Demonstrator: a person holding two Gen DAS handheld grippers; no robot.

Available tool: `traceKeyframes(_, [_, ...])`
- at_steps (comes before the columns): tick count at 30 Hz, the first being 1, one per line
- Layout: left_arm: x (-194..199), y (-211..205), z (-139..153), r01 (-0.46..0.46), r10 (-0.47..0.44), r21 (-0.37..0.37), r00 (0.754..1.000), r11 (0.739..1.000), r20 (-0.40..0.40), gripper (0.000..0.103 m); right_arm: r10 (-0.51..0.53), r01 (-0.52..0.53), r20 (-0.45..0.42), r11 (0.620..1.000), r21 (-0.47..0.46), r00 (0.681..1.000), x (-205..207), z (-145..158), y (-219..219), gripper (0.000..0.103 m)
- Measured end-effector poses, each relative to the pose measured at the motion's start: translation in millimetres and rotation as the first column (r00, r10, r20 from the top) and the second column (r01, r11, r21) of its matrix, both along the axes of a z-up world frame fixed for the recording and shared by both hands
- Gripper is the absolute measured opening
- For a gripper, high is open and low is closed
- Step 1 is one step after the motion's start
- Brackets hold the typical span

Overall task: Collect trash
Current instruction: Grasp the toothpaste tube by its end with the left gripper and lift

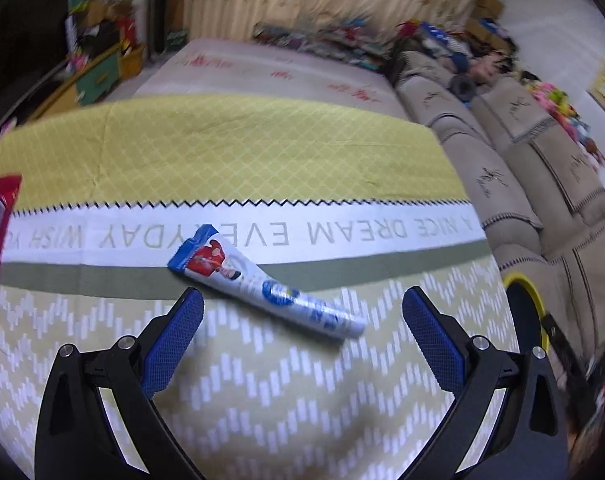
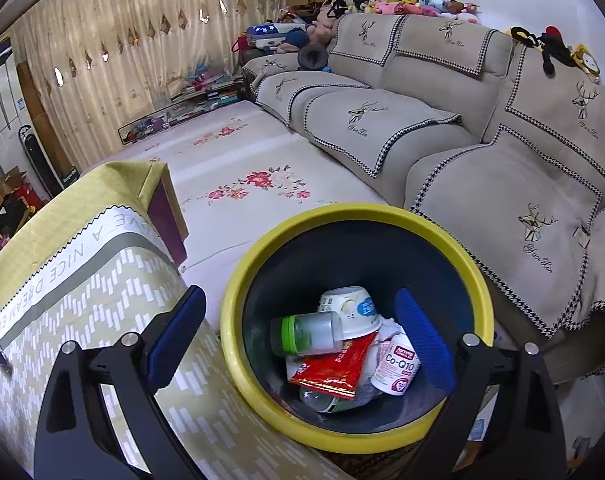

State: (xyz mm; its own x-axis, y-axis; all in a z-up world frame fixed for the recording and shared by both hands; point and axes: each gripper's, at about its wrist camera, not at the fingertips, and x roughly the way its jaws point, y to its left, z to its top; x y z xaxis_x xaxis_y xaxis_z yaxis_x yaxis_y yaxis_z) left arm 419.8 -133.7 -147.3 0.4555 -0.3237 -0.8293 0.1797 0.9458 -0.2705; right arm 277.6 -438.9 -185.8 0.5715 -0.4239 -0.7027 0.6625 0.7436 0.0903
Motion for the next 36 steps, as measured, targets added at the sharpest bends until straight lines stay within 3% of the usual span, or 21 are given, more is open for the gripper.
traceKeyframes(6, [23,-9,-23,-0.045,0.045,0.008,0.992,0.999,-0.121,0.098,0.015,-0.017,0.038,0.998,0.052,0.999,-3,-2,-6,0.091])
traceKeyframes(10, [26,-12,-25,-0.04,0.041,0.015,0.989,0.999,-0.142,0.095,0.033,-0.038,0.057,0.996,0.077,0.998,-3,-2,-8,0.091])
traceKeyframes(19, [29,7,-25,-0.026,0.031,0.03,0.982,0.999,-0.186,0.049,0.055,-0.066,0.089,0.991,0.12,0.994,-3,-3,-10,0.091])
traceKeyframes(23, [26,12,-28,-0.002,0.009,0.033,0.979,0.999,-0.201,0.016,0.058,-0.071,0.099,0.989,0.129,0.993,-4,-4,-11,0.091])
traceKeyframes(24, [25,12,-29,0.01,-0.004,0.029,0.977,1.0,-0.212,0.013,0.059,-0.072,0.1,0.989,0.132,0.993,-4,-4,-11,0.091])
traceKeyframes(28, [15,16,-23,0.041,-0.028,0.073,0.985,0.996,-0.17,0.007,0.063,-0.077,0.107,0.987,0.138,0.992,-5,-4,-13,0.091])
traceKeyframes(36, [-37,0,19,0.147,-0.149,0.138,0.989,0.979,0.005,0.007,0.079,-0.097,0.14,0.987,0.131,0.987,-13,0,-12,0.091])
